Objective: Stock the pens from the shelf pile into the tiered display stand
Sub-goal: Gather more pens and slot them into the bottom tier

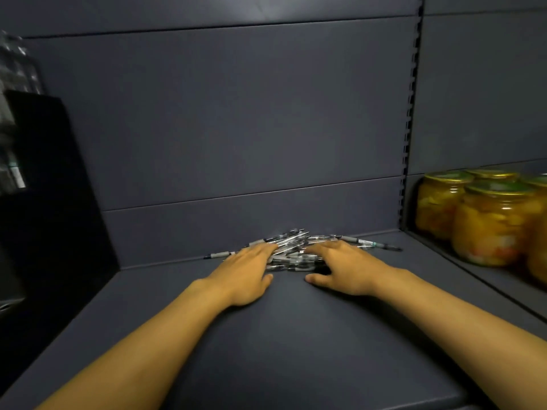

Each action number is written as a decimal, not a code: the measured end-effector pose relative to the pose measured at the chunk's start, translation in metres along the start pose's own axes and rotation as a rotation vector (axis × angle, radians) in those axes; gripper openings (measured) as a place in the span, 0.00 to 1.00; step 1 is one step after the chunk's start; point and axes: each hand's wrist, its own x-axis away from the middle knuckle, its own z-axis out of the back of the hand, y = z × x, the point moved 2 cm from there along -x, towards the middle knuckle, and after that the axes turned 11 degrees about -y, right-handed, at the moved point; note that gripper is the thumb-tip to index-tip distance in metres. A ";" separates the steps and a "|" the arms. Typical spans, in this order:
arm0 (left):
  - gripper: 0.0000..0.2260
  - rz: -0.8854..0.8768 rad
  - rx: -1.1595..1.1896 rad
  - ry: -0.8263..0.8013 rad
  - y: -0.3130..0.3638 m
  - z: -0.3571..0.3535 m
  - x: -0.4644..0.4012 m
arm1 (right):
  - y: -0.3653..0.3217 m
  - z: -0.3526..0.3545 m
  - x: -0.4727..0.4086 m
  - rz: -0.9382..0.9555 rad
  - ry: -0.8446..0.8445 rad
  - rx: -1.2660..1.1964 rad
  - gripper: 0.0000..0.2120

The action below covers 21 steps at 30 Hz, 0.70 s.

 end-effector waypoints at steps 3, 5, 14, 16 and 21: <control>0.25 0.020 -0.040 0.038 -0.002 0.000 -0.002 | 0.009 -0.003 0.001 0.043 0.019 0.021 0.29; 0.22 0.014 -0.003 0.052 -0.003 0.001 -0.003 | 0.011 -0.003 0.003 0.079 0.041 -0.005 0.25; 0.28 0.002 0.130 -0.004 -0.009 -0.012 -0.012 | 0.009 -0.008 -0.008 0.198 0.045 -0.067 0.21; 0.26 -0.014 0.137 0.004 -0.007 -0.012 -0.011 | 0.017 -0.007 -0.004 0.182 0.054 -0.125 0.25; 0.26 0.003 0.147 -0.017 -0.013 -0.009 -0.006 | 0.026 0.002 0.002 0.141 0.041 -0.229 0.31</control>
